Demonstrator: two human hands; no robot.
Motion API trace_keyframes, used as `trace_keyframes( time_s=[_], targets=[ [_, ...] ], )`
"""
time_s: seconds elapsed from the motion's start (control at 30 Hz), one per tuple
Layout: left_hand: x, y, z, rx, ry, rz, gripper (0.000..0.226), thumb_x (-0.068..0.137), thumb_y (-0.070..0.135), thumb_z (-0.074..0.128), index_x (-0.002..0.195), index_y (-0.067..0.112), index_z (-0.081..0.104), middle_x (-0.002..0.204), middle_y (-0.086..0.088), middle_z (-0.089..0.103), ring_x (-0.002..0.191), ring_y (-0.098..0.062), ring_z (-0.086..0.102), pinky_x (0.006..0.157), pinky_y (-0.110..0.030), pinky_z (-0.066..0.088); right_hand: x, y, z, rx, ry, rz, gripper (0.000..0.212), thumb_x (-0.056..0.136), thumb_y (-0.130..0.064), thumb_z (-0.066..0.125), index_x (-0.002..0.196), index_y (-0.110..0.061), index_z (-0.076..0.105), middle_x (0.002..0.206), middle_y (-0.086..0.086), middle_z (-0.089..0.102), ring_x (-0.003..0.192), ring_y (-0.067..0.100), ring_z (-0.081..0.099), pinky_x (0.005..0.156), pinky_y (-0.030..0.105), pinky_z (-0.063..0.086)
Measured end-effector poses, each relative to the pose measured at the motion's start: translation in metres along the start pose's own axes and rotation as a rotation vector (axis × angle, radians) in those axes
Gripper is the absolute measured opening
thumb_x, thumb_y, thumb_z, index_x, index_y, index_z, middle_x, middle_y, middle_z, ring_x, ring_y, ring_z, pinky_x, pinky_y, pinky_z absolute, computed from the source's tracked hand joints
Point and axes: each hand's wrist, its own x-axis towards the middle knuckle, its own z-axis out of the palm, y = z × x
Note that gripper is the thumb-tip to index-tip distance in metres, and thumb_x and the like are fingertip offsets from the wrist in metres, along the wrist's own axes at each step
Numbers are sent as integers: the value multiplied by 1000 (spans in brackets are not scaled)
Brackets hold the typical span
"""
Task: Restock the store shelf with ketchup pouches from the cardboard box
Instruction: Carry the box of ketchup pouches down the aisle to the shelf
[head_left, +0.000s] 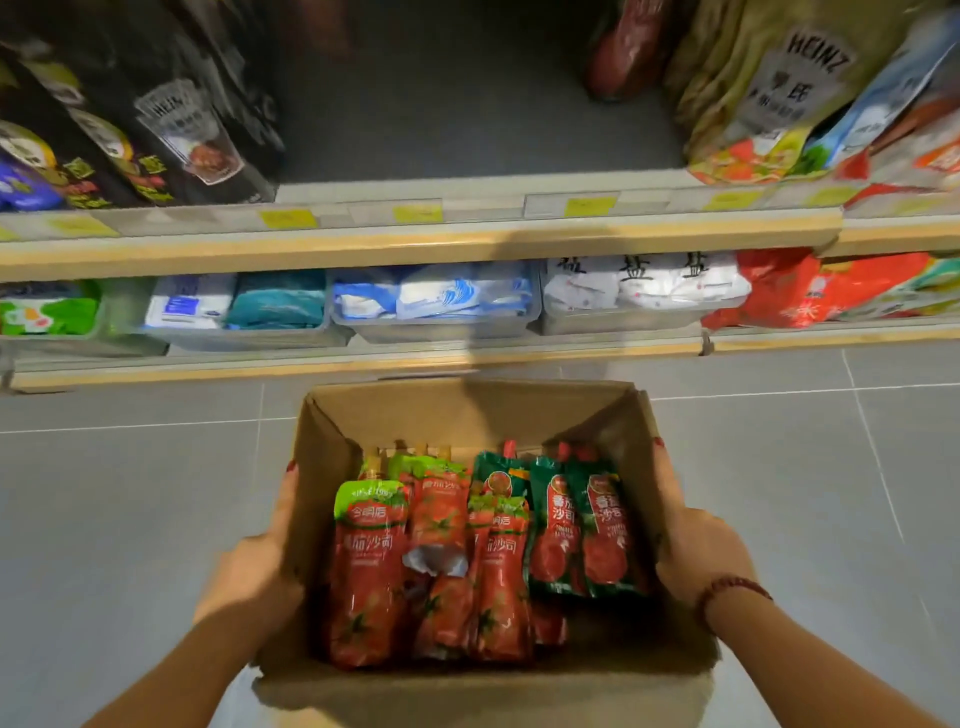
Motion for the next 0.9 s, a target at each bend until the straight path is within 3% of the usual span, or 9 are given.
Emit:
trace_keyframes(
  time_s=[0.17, 0.27, 0.33, 0.47, 0.53, 0.63, 0.7, 0.8, 0.9],
  targets=[
    [57, 1, 43, -35, 18, 0, 116, 82, 11, 58, 122, 52, -43, 71, -6, 57, 61, -19, 59, 61, -31, 52, 57, 2, 38, -8, -13, 21, 118, 83, -19, 61, 118, -42, -49, 79, -2, 46, 63, 11, 43, 64, 25, 48],
    [84, 6, 57, -46, 77, 15, 116, 83, 10, 59, 123, 54, -41, 69, -8, 56, 59, -21, 58, 60, -34, 53, 90, 1, 53, -42, 15, 59, 97, 82, -16, 62, 148, -29, -9, 87, 7, 59, 66, 17, 46, 66, 28, 47],
    [100, 10, 66, -62, 95, 9, 117, 83, 8, 59, 122, 57, -39, 63, -4, 49, 56, -19, 55, 59, -34, 51, 110, 1, 62, -44, 11, 61, 88, 81, -16, 63, 149, -18, 7, 88, 10, 59, 73, 23, 55, 70, 32, 52],
    [130, 16, 76, -115, 142, -17, 119, 81, 5, 61, 125, 60, -35, 60, -1, 45, 54, -19, 52, 54, -32, 47, 140, 2, 78, -16, 50, 16, 114, 80, -15, 65, 140, -29, -30, 84, 9, 58, 72, 23, 57, 69, 37, 54],
    [139, 19, 81, -105, 170, -7, 117, 81, 6, 61, 128, 56, -33, 56, 2, 41, 49, -16, 48, 49, -28, 41, 150, 2, 85, -4, 92, 12, 119, 80, -15, 67, 135, -33, -37, 83, 10, 58, 68, 20, 52, 67, 37, 51],
    [141, 20, 95, -20, 134, -5, 116, 81, 6, 60, 130, 50, -35, 52, 1, 42, 45, -18, 48, 47, -27, 38, 158, 3, 94, 21, 20, 100, 99, 80, -11, 64, 148, -20, -8, 83, 7, 57, 67, 19, 46, 66, 35, 51],
    [137, 14, 110, -17, 135, -14, 114, 79, 6, 59, 137, 45, -30, 48, -1, 45, 42, -20, 49, 46, -28, 40, 156, 7, 108, 37, -41, 152, 81, 81, -11, 63, 143, -11, 10, 91, 12, 62, 65, 18, 46, 65, 36, 52],
    [141, 7, 119, -63, 142, -25, 99, 76, 9, 54, 145, 40, -10, 52, -7, 51, 48, -30, 55, 49, -35, 49, 156, 12, 127, 50, 63, 109, 113, 78, -9, 64, 138, -30, -30, 72, 9, 55, 49, 13, 38, 53, 33, 41],
    [138, 7, 117, -23, 123, 22, 107, 77, 12, 55, 137, 48, -26, 61, -13, 57, 58, -36, 60, 55, -37, 49, 153, 14, 125, 62, 71, 87, 123, 80, -9, 64, 125, -45, -44, 61, 4, 43, 45, 13, 40, 51, 34, 44]
  ],
)
